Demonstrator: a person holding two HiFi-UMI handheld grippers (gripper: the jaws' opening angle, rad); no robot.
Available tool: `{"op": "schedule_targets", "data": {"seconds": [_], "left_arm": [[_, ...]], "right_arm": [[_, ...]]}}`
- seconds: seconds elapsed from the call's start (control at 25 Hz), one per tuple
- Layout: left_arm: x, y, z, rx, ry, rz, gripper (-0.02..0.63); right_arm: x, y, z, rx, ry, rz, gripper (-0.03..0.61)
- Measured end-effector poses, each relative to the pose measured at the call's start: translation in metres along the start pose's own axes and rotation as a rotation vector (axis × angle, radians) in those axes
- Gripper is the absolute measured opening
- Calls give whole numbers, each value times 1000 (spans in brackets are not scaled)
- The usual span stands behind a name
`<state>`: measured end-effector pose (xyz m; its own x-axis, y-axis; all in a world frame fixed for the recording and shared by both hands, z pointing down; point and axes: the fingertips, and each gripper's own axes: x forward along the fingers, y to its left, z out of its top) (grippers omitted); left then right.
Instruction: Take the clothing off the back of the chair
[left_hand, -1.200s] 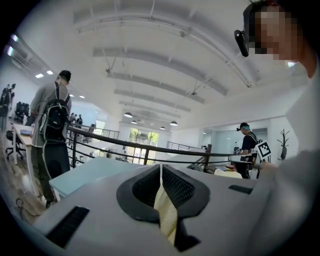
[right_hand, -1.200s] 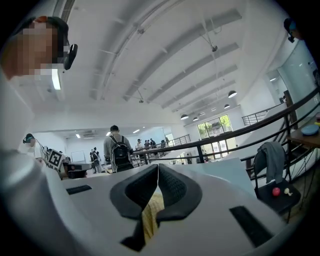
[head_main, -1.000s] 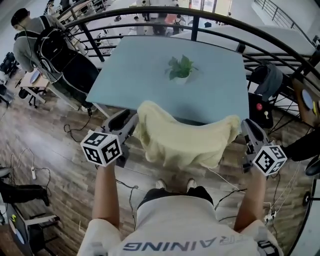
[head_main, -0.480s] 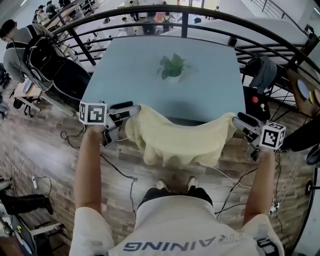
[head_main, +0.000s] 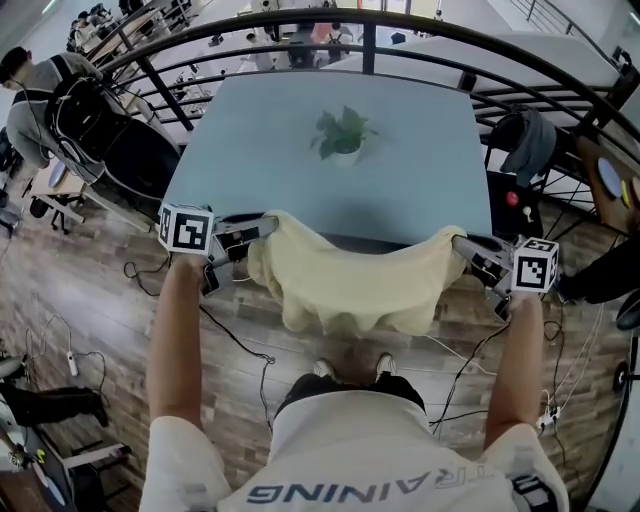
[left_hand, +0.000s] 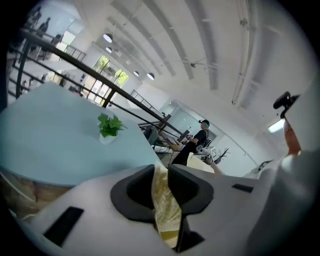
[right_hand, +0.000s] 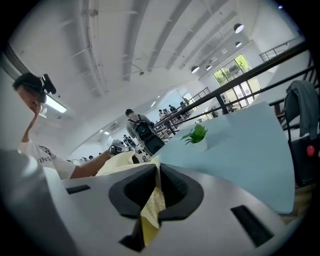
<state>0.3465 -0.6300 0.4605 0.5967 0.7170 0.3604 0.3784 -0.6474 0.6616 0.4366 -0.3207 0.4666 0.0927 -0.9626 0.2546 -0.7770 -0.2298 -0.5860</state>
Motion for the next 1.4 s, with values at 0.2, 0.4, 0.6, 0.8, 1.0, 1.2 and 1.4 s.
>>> {"op": "schedule_targets", "data": {"seconds": [0.2,0.4,0.6,0.8,1.0,1.2,1.4], "left_arm": [[-16,-11,1,242,-92,242,44],[-36,-34,8,360,-220,426,43],[-70,-87,17,452,-444,604,43],[-98,-140,-1,439,-665,733,43],[-102,-185,-34,467,-750,872,43],[-101,-221,-62,456,-803,934,43],[-103,-247,-88,451,-812,957,43]], "right_arm": [[-12,11,10,-92,-97,-82,37],[-30,26,35,-141,-235,-108,35],[-45,46,53,-177,-335,-100,35],[-61,72,66,-210,-413,-36,35],[-83,90,64,-277,-444,18,35],[-101,101,62,-292,-455,95,35],[-113,116,52,-297,-465,124,35]]}}
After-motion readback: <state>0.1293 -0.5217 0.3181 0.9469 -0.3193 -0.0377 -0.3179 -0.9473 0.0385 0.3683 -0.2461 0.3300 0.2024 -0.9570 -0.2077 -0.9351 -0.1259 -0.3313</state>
